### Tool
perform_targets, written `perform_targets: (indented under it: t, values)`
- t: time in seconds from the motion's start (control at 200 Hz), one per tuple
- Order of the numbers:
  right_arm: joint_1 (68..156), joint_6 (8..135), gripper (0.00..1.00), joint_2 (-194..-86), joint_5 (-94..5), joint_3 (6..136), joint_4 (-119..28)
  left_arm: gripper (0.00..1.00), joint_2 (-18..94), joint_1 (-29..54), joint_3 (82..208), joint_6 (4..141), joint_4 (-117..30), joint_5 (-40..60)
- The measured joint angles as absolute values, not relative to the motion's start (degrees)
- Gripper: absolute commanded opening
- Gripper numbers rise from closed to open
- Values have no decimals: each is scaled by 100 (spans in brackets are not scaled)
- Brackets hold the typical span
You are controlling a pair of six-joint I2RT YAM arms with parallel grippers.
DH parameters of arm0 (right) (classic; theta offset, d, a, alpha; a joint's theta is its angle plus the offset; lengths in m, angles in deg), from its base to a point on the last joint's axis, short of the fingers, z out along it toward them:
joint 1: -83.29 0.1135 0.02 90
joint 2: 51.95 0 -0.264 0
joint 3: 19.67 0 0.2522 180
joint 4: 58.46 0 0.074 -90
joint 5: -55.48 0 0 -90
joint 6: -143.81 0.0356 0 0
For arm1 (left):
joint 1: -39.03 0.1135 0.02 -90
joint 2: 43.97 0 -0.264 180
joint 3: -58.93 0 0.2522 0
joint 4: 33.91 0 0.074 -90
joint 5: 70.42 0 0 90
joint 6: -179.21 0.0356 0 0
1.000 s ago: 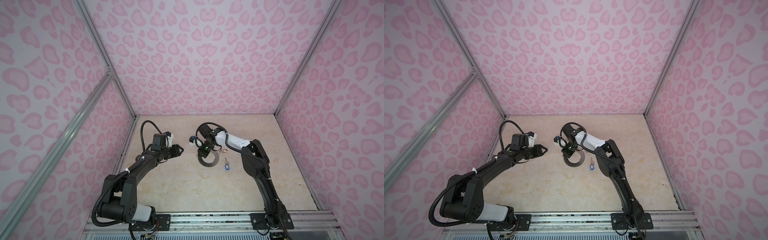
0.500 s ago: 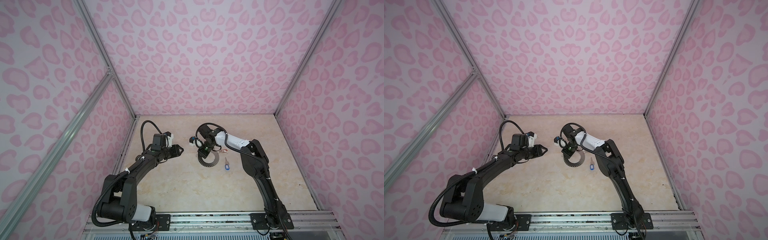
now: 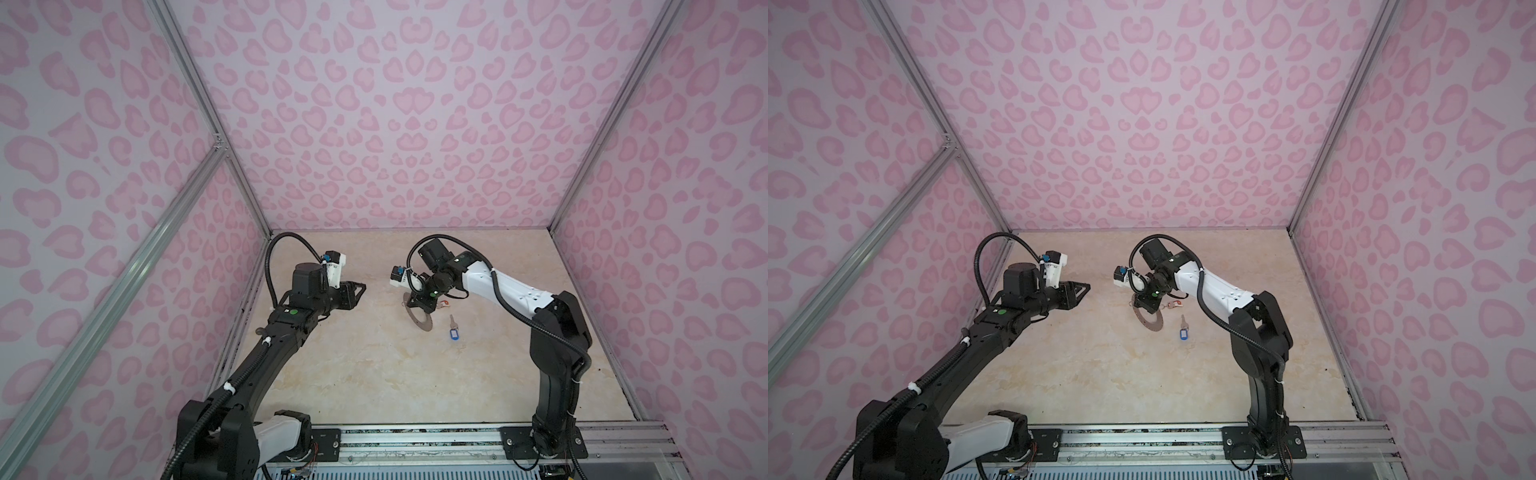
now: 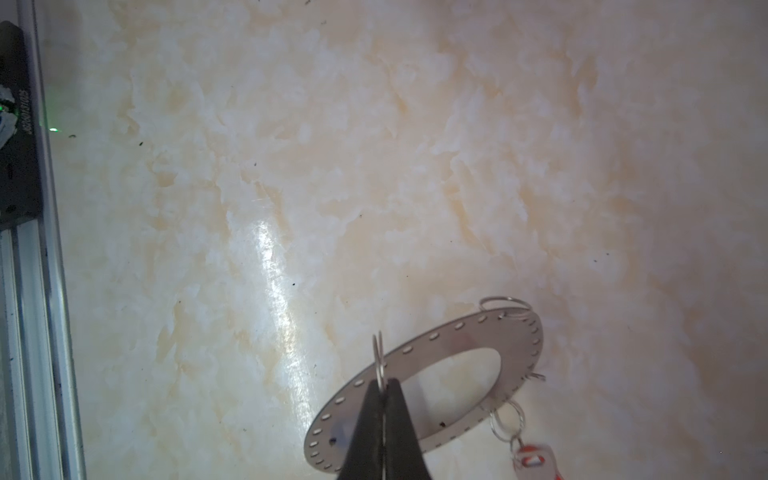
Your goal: Put the keys on the keyring
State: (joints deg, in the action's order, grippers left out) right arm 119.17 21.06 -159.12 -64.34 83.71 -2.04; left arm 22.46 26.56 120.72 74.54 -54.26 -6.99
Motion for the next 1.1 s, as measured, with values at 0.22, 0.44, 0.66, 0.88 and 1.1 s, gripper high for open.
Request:
perform_targets:
  t: [0.22, 0.44, 0.66, 0.88, 1.1]
  values:
    - [11827, 1418, 0, -14568, -6817, 6960, -1197, 41, 1448, 2000, 12092, 8697, -5343, -837]
    - [11716, 1446, 0, -13744, -7219, 5578, -3022, 41, 1007, 1790, 12009, 10361, -5480, -1121]
    - [11753, 1728, 0, -13241, -7499, 4933, -4331, 40, 642, 1475, 11707, 11641, -5500, -1396]
    - [11816, 1820, 0, -12887, -7658, 4669, -4648, 38, 714, 977, 11677, 12306, -5511, -1130]
    - [11829, 1822, 0, -12542, -7713, 4453, -4661, 33, 849, 540, 11683, 12750, -5524, -625]
